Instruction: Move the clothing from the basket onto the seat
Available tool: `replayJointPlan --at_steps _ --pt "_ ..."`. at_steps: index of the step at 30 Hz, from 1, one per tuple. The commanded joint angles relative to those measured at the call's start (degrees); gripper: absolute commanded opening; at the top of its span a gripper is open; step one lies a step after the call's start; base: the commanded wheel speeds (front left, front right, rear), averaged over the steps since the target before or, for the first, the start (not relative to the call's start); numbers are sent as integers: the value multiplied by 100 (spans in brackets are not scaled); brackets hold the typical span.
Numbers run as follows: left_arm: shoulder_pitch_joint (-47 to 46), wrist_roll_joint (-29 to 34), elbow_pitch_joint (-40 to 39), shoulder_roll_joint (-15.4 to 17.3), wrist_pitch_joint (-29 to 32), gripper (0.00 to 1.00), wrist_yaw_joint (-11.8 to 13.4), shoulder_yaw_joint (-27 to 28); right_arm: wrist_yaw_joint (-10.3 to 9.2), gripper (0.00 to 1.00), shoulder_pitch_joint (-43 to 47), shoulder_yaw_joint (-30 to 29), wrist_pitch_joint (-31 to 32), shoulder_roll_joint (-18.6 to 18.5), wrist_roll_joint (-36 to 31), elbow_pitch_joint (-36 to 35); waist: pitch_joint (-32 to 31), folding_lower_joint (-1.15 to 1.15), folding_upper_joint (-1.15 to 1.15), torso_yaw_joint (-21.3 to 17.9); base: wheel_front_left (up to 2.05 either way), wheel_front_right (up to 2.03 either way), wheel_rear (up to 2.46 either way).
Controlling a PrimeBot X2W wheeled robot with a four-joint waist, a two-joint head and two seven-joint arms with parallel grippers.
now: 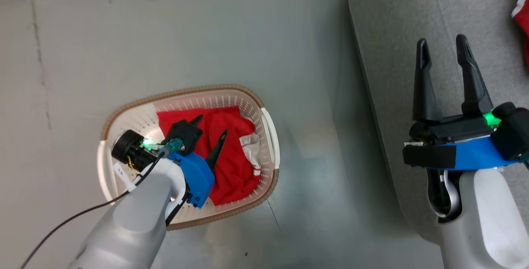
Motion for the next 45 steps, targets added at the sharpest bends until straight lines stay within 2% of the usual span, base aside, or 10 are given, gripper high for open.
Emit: replayJointPlan --at_steps 1,12,25,45 --pt "-164 -84 137 67 77 100 -7 -121 -6 100 -145 24 -5 3 -20 -42 391 -2 0 -135 0 0 0" --pt "-784 -730 925 201 908 100 -2 -1079 -6 100 -567 111 -5 58 30 -185 1268 -2 0 -335 0 0 0" --pt "-1290 -1375 1241 425 1814 100 -2 -1651 -6 100 -774 123 -5 89 82 -341 2071 -2 0 -467 0 0 0" --pt "-1727 -1837 1463 435 1920 100 -2 -1967 -6 100 -825 192 -5 90 187 -469 2683 -2 0 -533 0 0 0"
